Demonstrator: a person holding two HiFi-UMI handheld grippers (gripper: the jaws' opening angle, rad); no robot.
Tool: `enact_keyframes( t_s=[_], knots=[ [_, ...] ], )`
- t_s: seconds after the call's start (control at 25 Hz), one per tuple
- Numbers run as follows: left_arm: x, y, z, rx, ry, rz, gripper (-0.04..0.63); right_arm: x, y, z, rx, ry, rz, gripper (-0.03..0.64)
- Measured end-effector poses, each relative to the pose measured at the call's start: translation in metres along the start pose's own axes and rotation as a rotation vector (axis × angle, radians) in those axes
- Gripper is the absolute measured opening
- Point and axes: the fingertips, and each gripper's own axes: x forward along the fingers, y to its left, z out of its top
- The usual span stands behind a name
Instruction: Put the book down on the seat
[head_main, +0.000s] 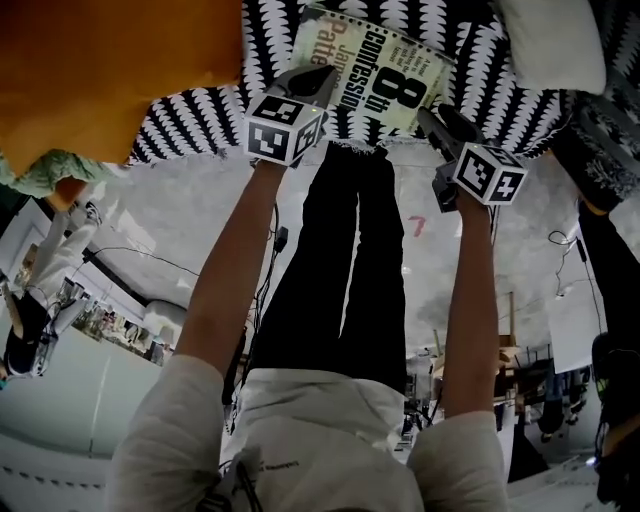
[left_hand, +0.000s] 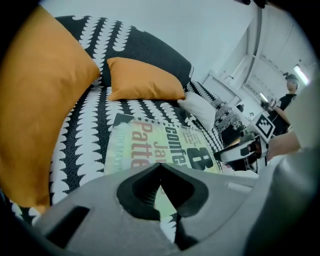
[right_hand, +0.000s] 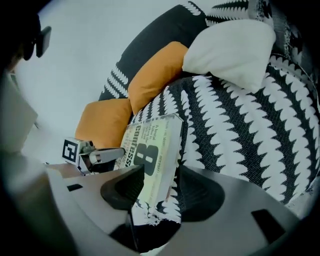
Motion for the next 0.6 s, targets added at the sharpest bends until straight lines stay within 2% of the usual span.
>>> enact_keyframes(
  t_s=[0.16,0.28,0.44,0.6],
  knots=[
    [-0.003,-0.007,0.002,0.013,0.013,0.010,0.008,-0.015,0.008,0.006,-0.043,-0.058,0.000,0.213],
    [-0.019,-0.026,0.021,0.031,-0.025,-0.046,0.008,-0.027,0.030,0.018,-0.123,-0.092,-0.003,0.213],
    [-0.034,-0.041,0.043,0.074,-0.066,-0.049,0.008,-0.040,0.064,0.032,-0.238,-0.137,0.008,0.213],
    [-0.053,-0.063,0.059,0.087,-0.088,-0.053,0.008,-0.056,0.094,0.030,-0.258,-0.151,0.021,0.213]
  ],
)
